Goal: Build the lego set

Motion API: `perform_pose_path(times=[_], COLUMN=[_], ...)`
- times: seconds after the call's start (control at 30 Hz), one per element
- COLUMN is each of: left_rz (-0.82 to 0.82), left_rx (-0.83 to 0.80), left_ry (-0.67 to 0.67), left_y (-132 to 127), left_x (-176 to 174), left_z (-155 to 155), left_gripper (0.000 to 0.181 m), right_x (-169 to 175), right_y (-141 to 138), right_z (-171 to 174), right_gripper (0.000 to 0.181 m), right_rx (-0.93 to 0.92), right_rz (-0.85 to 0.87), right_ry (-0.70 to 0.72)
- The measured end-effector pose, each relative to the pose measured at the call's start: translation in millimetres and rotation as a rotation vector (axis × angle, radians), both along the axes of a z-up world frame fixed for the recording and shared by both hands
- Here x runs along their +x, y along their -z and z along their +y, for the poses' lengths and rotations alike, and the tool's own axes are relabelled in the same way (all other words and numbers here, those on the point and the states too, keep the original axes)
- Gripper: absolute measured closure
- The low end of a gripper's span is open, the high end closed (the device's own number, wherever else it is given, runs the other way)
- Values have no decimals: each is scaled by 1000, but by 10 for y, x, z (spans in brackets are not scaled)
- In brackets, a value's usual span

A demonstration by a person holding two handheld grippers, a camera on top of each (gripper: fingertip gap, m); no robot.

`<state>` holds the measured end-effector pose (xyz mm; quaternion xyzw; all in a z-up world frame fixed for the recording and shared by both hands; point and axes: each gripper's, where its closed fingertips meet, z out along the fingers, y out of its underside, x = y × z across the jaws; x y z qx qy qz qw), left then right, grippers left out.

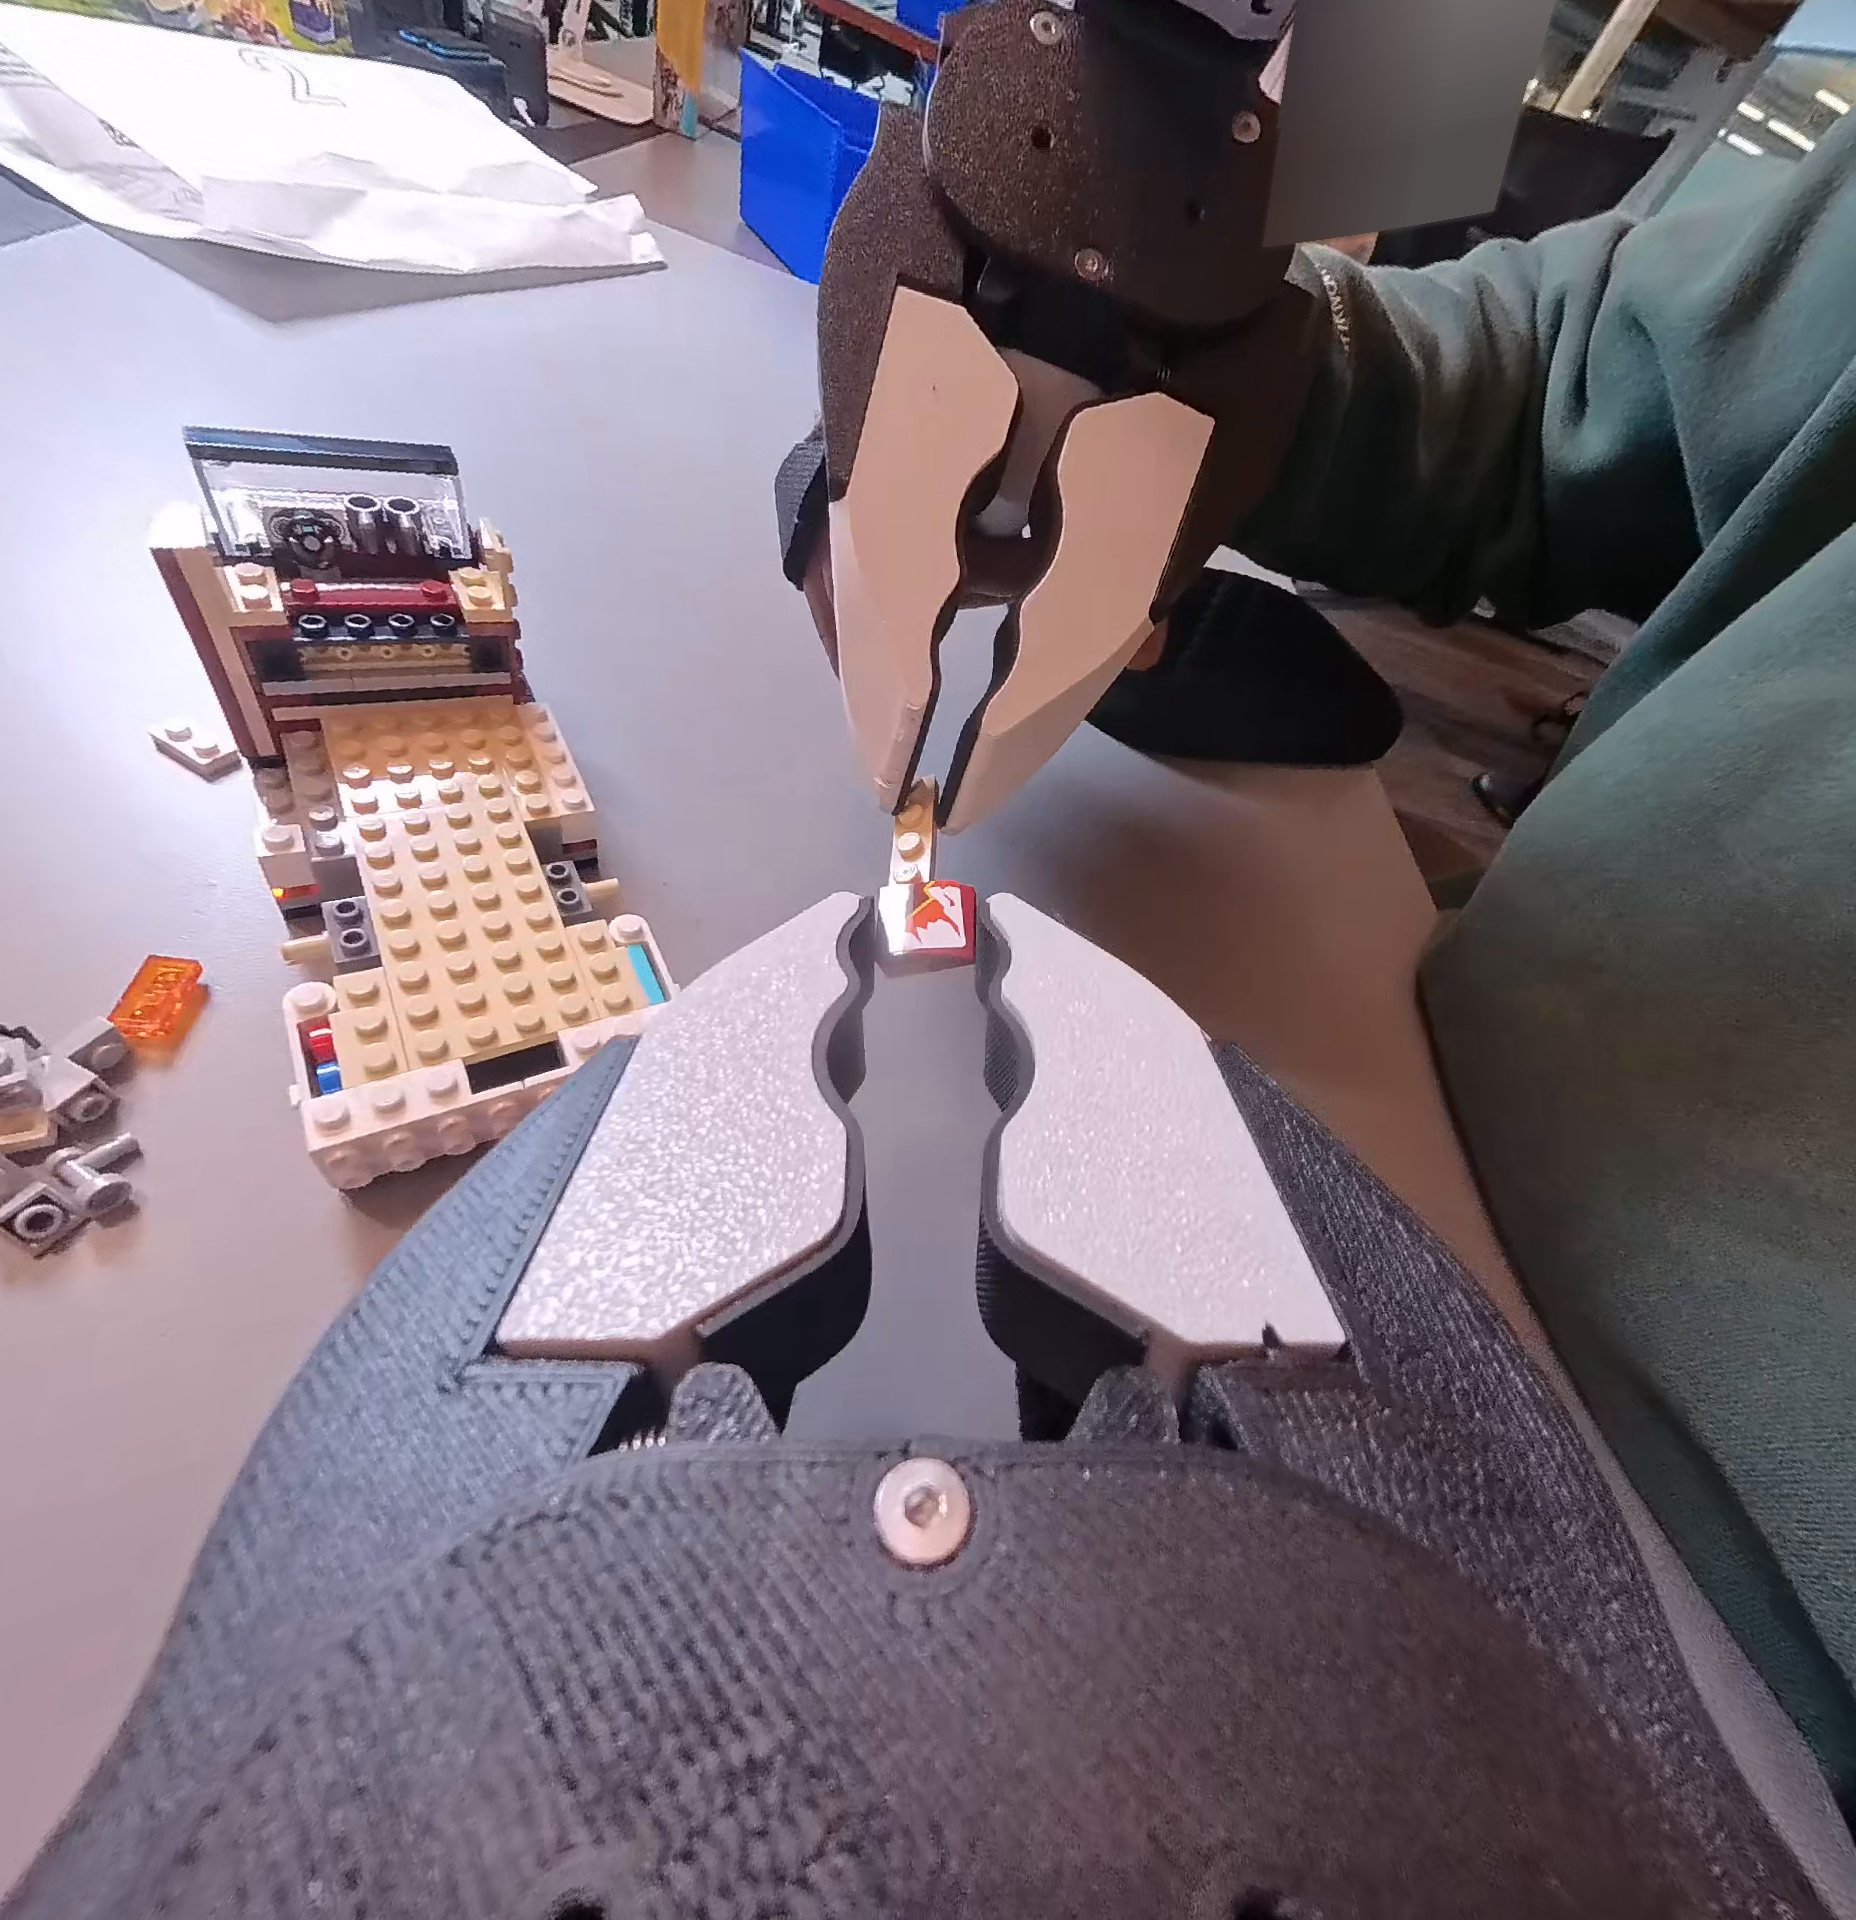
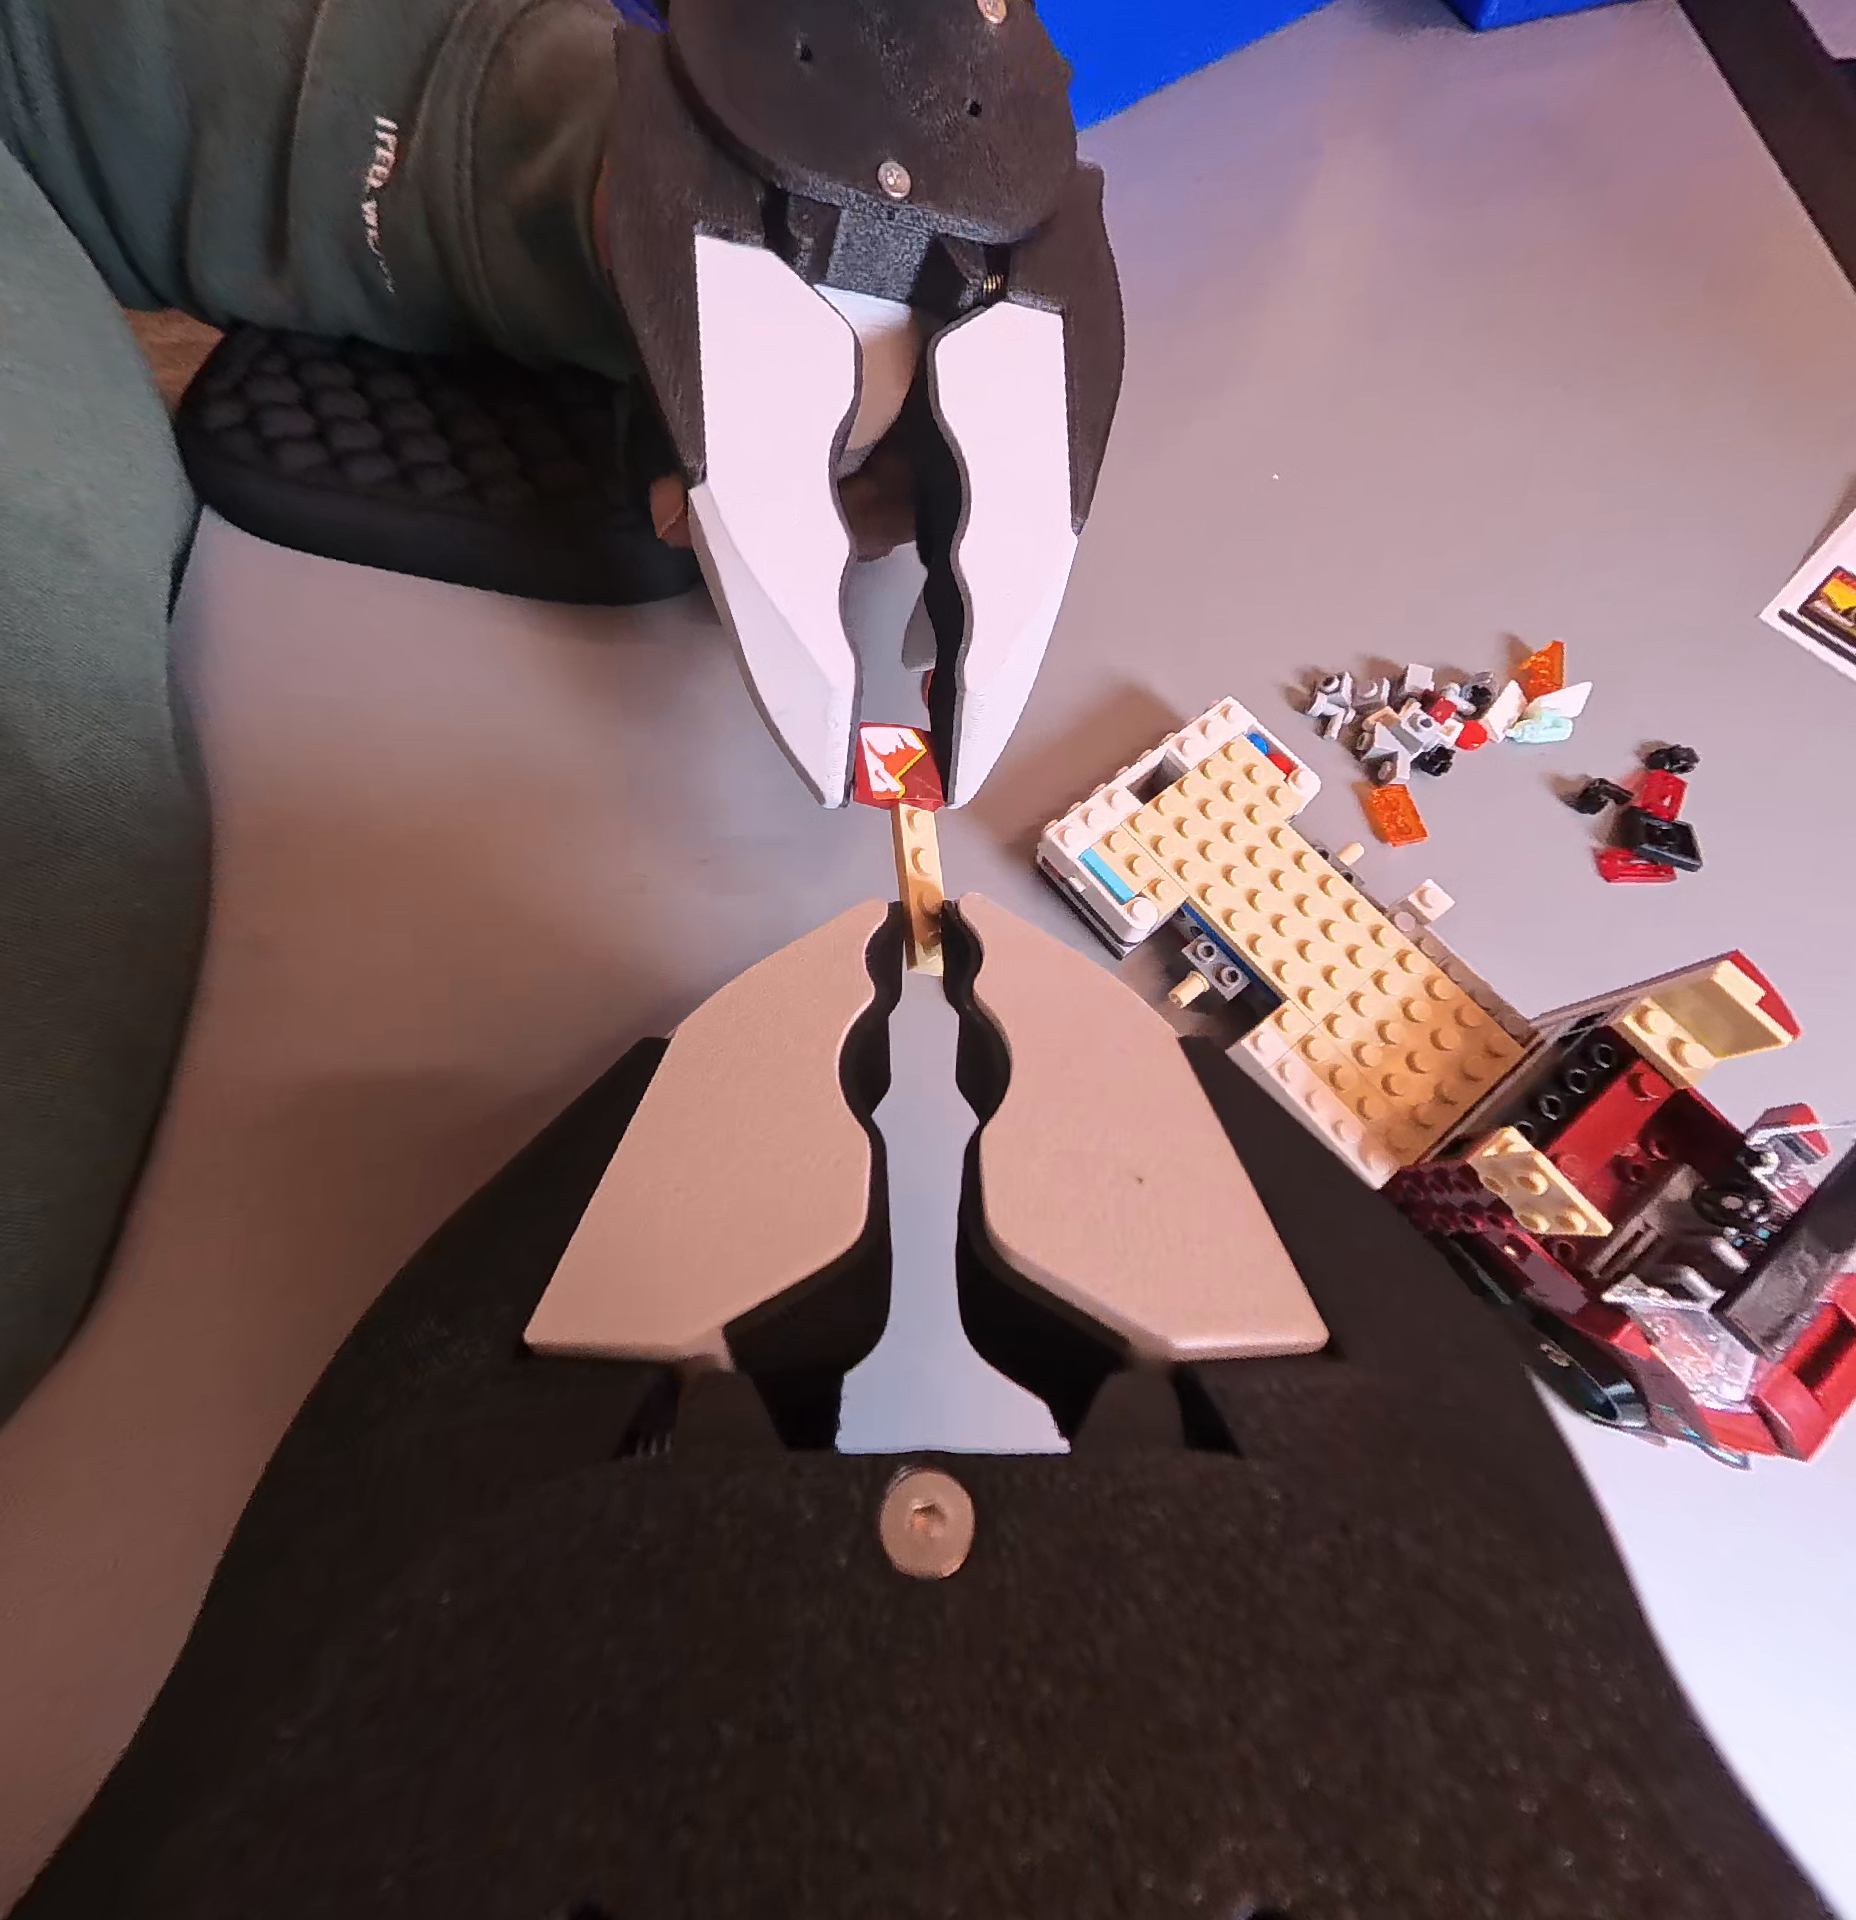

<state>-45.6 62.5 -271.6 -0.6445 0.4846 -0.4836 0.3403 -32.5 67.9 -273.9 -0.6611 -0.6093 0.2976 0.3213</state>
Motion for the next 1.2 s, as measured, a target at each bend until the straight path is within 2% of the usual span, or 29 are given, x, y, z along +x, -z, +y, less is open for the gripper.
perform_pose_path(times=[0.4,0.6,0.8,0.9,1.03,1.2], left_rz=[5,-13,-4,-23,-81,-141], left_rx=[57,-6,10,28,60,70], left_ry=[-18,-21,-28,-31,-17,-6], left_y=[-12,-17,-14,-53,-167,-269], left_x=[13,6,-10,-21,-24,-33], left_z=[7,24,43,55,28,8], left_gripper=[162,161,163,163,163,163], right_x=[6,-4,-22,-37,-59,-82], right_y=[-27,-11,2,-39,-111,-237], right_z=[0,14,36,47,19,-40], right_gripper=[174,174,174,173,160,168], right_rx=[17,81,89,56,-92,-217], right_rz=[8,-21,-21,27,163,344], right_ry=[36,45,47,56,72,89])
